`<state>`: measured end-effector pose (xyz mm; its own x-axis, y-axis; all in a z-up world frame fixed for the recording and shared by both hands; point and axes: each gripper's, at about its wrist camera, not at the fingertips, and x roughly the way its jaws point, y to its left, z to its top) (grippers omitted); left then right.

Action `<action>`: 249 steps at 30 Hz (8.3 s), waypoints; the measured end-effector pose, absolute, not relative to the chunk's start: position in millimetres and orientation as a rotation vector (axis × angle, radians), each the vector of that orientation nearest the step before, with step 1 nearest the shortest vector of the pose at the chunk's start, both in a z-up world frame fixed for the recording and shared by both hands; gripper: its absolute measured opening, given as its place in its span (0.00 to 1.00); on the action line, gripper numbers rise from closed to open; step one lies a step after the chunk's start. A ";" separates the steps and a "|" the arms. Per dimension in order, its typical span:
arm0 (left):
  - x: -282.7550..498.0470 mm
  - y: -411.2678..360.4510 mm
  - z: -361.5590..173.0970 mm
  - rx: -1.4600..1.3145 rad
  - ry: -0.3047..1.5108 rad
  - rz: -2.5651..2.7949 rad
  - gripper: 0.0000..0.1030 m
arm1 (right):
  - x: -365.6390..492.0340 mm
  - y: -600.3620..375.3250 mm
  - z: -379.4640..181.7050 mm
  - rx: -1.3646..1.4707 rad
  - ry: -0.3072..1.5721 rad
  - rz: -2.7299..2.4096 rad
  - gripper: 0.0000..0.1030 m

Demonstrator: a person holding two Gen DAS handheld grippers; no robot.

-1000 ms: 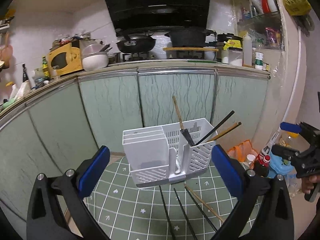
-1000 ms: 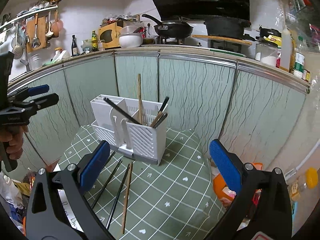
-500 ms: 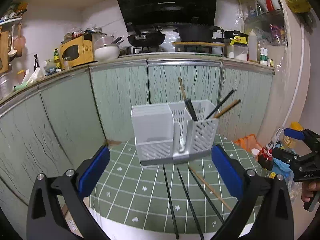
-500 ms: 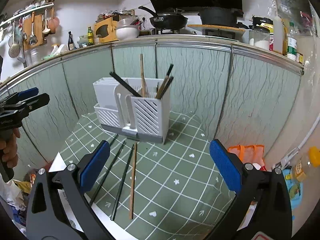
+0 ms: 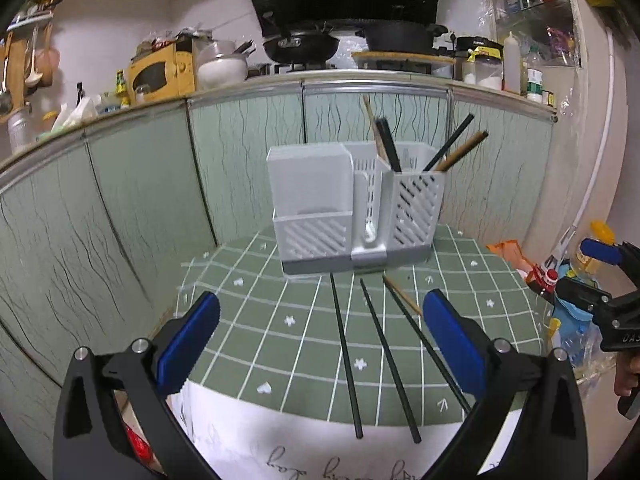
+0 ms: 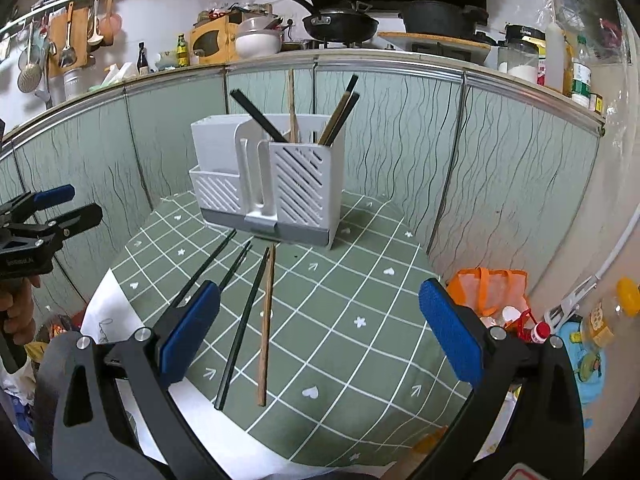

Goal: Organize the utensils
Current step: 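Withdraw the left gripper from the holder back over the chopsticks, then close the left gripper on a black chopstick while the right gripper closes on the wooden chopstick, then lift the black chopstick with the left gripper while the right gripper lifts the wooden chopstick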

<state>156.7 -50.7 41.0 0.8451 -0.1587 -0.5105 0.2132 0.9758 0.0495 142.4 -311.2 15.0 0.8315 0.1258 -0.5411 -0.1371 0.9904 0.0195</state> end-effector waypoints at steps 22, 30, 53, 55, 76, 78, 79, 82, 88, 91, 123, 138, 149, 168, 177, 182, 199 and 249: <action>139.4 -47.0 -26.0 0.166 0.568 -0.192 0.96 | 133.6 -291.6 -53.3 -0.047 0.639 0.136 0.93; 137.7 -43.9 -53.7 0.179 0.598 -0.198 0.96 | 137.0 -288.1 -74.8 -0.056 0.670 0.130 0.93; 144.3 -56.3 -98.6 0.202 0.692 -0.226 0.61 | 147.5 -269.2 -109.3 -0.098 0.737 0.153 0.50; 143.7 -57.7 -99.0 0.196 0.694 -0.237 0.55 | 149.1 -266.7 -112.1 -0.103 0.749 0.155 0.43; 146.9 -65.5 -99.5 0.143 0.741 -0.263 0.07 | 149.2 -262.0 -118.2 -0.054 0.783 0.173 0.07; 146.9 -65.5 -99.5 0.142 0.743 -0.262 0.07 | 148.9 -262.4 -117.7 -0.050 0.783 0.171 0.06; 147.1 -64.9 -99.3 0.139 0.745 -0.263 0.07 | 148.8 -262.5 -117.6 -0.049 0.783 0.171 0.06; 147.3 -62.9 -98.4 0.129 0.747 -0.268 0.07 | 148.7 -263.1 -116.7 -0.044 0.781 0.173 0.06; 146.2 -60.3 -93.5 0.122 0.740 -0.272 0.07 | 145.8 -263.6 -115.7 -0.032 0.780 0.179 0.06; 145.0 -59.0 -89.1 0.123 0.730 -0.272 0.07 | 143.6 -264.8 -112.6 -0.025 0.775 0.184 0.06; 134.1 -46.9 -28.5 0.110 0.642 -0.266 0.08 | 115.0 -280.9 -31.8 -0.005 0.648 0.200 0.06; 133.6 -46.2 -12.8 0.133 0.660 -0.281 0.08 | 108.1 -281.0 -4.4 -0.004 0.589 0.212 0.06; 134.6 -46.5 -4.9 0.146 0.658 -0.290 0.08 | 108.7 -279.2 17.2 -0.013 0.551 0.222 0.06; 145.5 -37.3 35.9 0.124 0.589 -0.280 0.08 | 121.3 -281.0 64.5 -0.011 0.468 0.224 0.06; 149.3 -27.8 9.3 0.119 0.627 -0.287 0.10 | 120.9 -280.1 64.8 -0.011 0.467 0.236 0.06; 149.6 -26.3 -0.1 0.119 0.644 -0.292 0.10 | 120.8 -281.4 63.0 -0.009 0.469 0.233 0.06; 148.5 -18.2 -18.4 0.133 0.643 -0.289 0.60 | 118.8 -288.4 63.5 0.002 0.461 0.223 0.06; 138.5 -8.1 12.3 0.123 0.627 -0.286 0.08 | 126.0 -297.4 90.8 0.014 0.436 0.208 0.06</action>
